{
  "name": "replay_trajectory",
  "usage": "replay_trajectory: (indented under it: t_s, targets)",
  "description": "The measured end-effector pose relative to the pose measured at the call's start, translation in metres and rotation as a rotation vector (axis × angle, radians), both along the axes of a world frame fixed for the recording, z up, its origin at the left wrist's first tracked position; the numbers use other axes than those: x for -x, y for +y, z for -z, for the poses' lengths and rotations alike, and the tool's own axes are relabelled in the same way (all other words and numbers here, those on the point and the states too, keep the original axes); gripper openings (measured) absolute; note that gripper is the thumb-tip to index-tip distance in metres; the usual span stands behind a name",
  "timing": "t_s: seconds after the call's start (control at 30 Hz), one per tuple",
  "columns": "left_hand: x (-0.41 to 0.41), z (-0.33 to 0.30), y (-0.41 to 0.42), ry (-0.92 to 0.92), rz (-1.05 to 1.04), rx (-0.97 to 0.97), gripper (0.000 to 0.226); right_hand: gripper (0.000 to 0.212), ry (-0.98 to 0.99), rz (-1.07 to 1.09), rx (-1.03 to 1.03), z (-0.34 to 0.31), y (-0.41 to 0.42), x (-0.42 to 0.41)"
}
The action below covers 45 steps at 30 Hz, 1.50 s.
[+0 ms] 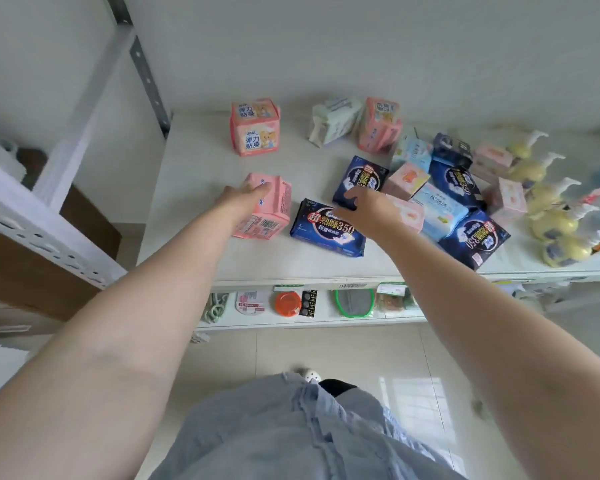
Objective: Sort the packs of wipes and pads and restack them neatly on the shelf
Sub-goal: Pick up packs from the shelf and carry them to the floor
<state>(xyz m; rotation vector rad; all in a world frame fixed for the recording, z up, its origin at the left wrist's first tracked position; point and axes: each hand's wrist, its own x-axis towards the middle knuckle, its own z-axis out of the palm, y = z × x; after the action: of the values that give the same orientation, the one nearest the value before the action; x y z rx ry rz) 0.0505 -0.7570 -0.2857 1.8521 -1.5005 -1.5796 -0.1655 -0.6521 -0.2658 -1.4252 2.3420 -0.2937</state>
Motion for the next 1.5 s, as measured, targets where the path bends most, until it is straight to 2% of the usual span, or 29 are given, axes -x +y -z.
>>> replay_trajectory:
  t_s: [0.07, 0.13, 0.23, 0.37, 0.53, 0.8, 0.9, 1.0, 1.1, 1.17, 1.23, 1.3, 1.37, 1.43, 1.5]
  targets:
    - [0.006, 0.001, -0.003, 0.061, -0.029, -0.081, 0.08, 0.052, 0.012, 0.015, 0.005, -0.001, -0.012, 0.009]
    - [0.01, -0.001, -0.005, 0.048, -0.044, -0.088, 0.065, 0.048, 0.007, 0.031, 0.012, -0.005, -0.03, 0.017]
    - [0.015, 0.001, -0.012, 0.024, -0.052, -0.078, 0.056, 0.052, -0.156, 0.109, 0.048, -0.008, -0.065, 0.031]
    - [0.016, 0.013, -0.031, 0.02, 0.015, 0.002, 0.047, 0.068, -0.284, 0.137, 0.157, -0.006, -0.12, 0.045]
    - [0.011, 0.03, -0.049, 0.011, 0.017, 0.137, 0.032, 0.068, -0.32, 0.142, 0.202, 0.004, -0.179, 0.051]
    - [0.011, 0.05, -0.064, -0.01, -0.019, 0.196, 0.037, 0.066, -0.407, 0.172, 0.163, 0.023, -0.222, 0.059]
    - [0.013, 0.048, -0.063, -0.005, -0.01, 0.182, 0.039, 0.059, -0.403, 0.164, 0.243, 0.03, -0.222, 0.06]
    - [0.008, 0.049, -0.06, 0.019, -0.039, 0.165, 0.037, 0.054, -0.53, 0.195, 0.304, 0.033, -0.21, 0.056]
    - [-0.004, 0.041, -0.055, -0.177, -0.088, 0.302, 0.049, 0.055, -0.706, 0.216, 0.251, 0.034, -0.192, 0.046]
    - [-0.015, 0.037, -0.052, -0.385, -0.095, 0.41, 0.063, 0.055, -0.704, 0.192, 0.201, 0.035, -0.181, 0.039]
    - [-0.023, 0.036, -0.049, -0.526, -0.045, 0.452, 0.07, 0.047, -0.657, 0.18, 0.183, 0.034, -0.17, 0.029]
    - [-0.023, 0.037, -0.047, -0.532, -0.009, 0.401, 0.075, 0.034, -0.592, 0.202, 0.19, 0.031, -0.165, 0.019]
    - [-0.015, 0.036, -0.044, -0.472, -0.028, 0.316, 0.064, 0.038, -0.547, 0.259, 0.226, 0.032, -0.162, 0.013]
    - [-0.009, 0.034, -0.043, -0.482, 0.009, 0.313, 0.044, 0.049, -0.575, 0.338, 0.282, 0.035, -0.161, 0.011]
    - [-0.011, 0.035, -0.045, -0.505, 0.012, 0.351, 0.043, 0.073, -0.622, 0.416, 0.315, 0.038, -0.158, 0.012]
